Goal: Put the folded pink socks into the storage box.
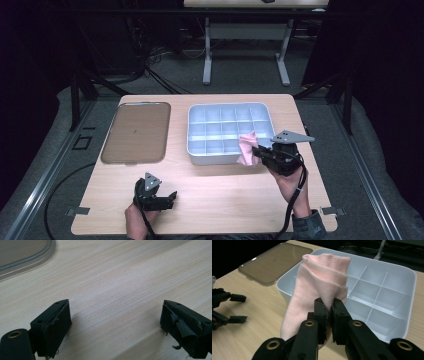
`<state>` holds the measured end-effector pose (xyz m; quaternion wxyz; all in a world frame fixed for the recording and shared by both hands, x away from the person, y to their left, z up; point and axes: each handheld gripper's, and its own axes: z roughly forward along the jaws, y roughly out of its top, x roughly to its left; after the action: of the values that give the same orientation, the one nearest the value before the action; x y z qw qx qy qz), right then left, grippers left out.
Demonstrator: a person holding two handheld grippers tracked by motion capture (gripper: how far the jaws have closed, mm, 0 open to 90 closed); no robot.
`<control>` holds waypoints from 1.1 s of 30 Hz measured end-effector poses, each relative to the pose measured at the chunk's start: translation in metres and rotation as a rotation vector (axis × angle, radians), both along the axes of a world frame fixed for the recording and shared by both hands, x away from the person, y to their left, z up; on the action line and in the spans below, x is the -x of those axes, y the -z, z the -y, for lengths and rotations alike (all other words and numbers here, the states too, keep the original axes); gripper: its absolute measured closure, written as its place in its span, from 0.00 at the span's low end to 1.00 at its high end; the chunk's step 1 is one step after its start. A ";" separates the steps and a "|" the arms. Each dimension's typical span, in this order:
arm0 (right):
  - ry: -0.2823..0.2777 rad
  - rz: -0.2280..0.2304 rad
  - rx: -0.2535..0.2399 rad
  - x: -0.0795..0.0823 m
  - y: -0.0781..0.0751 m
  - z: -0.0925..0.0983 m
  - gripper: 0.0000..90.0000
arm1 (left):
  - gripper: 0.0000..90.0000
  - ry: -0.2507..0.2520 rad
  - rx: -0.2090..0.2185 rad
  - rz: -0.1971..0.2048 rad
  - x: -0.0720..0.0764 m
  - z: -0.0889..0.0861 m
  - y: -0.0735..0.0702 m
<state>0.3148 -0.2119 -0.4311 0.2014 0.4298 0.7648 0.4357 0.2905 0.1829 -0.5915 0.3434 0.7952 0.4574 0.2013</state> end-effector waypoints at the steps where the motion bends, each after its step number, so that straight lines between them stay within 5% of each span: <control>1: 0.009 0.006 -0.004 -0.001 -0.001 0.001 0.93 | 0.11 0.000 0.000 0.000 0.000 0.000 0.000; 11: 0.063 0.038 0.016 -0.020 -0.004 0.020 0.93 | 0.11 0.000 0.000 0.000 0.000 0.000 0.000; 20: 0.103 0.020 0.045 -0.042 0.003 0.031 0.93 | 0.11 0.000 0.000 0.000 0.000 0.000 0.000; 33: 0.148 -0.018 0.135 -0.070 0.038 0.039 0.93 | 0.11 0.001 0.000 0.000 0.000 0.000 0.000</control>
<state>0.3853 -0.2509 -0.4695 0.2548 0.4744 0.7604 0.3631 0.2906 0.1830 -0.5915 0.3437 0.7954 0.4571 0.2010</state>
